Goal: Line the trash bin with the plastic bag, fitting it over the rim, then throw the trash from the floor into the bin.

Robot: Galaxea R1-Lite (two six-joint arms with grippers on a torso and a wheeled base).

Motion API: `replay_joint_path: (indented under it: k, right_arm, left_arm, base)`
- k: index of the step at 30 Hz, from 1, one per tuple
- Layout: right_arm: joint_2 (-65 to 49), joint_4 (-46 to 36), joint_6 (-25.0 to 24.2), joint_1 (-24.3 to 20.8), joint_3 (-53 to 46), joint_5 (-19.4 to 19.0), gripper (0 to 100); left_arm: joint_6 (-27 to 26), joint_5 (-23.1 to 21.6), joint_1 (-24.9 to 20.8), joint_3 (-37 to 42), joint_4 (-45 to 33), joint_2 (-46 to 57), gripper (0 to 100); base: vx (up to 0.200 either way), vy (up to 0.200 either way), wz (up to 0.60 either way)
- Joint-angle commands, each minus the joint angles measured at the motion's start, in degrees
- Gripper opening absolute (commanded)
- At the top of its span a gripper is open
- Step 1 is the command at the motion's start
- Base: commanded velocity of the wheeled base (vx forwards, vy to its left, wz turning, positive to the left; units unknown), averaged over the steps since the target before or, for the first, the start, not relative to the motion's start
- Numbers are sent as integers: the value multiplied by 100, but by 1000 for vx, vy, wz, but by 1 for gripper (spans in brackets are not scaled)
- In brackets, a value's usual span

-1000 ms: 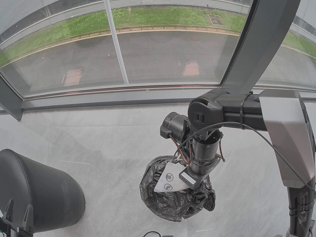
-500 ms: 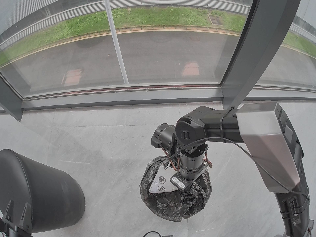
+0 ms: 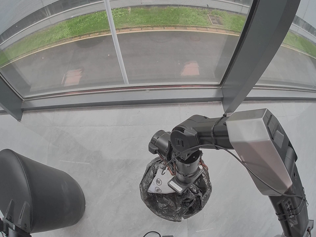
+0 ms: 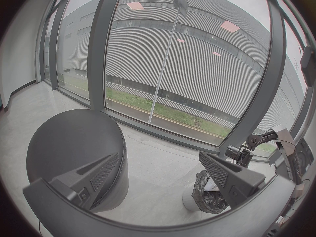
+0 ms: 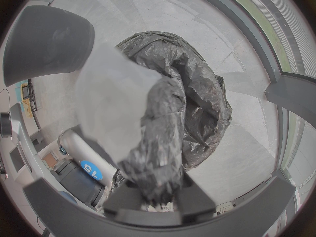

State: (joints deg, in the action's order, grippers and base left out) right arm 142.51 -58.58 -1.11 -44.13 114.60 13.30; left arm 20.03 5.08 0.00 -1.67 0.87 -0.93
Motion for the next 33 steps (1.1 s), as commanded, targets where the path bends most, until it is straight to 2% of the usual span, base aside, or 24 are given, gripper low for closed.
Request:
replay_joint_path:
  k: [1,7,12,17,22,24,25,29,33]
  right_arm:
    - [119,101,-3,-8,-1,6,100]
    - [146,171,-12,-8,-1,6,100]
    - [146,373,-12,-34,-1,173,100]
    - [23,751,-3,-140,-1,243,100]
    - [-109,1120,-3,-333,-1,252,100]
    - [-118,1252,5,-377,-1,252,100]
    - [-109,1472,32,-447,-1,261,100]
    - [-92,1569,164,-553,-1,393,100]
    - [-83,1569,225,-597,-1,410,100]
  left_arm:
    - [1,1,0,0,1,93,100]
    - [-43,-7,0,0,10,84,100]
    - [-69,-16,0,0,10,93,100]
    - [-403,-25,9,26,1,93,100]
    - [-518,-43,0,26,1,93,100]
    - [-632,-34,9,26,-7,93,100]
    - [-913,-16,9,44,-7,93,100]
    - [-1484,-16,9,79,-7,93,100]
    - [-1590,-25,9,79,-7,84,100]
  base:
    - [0,0,0]
    - [0,0,0]
    - [0,0,0]
    - [0,0,0]
    - [0,0,0]
    - [0,0,0]
    - [0,0,0]
    - [0,0,0]
    - [0,0,0]
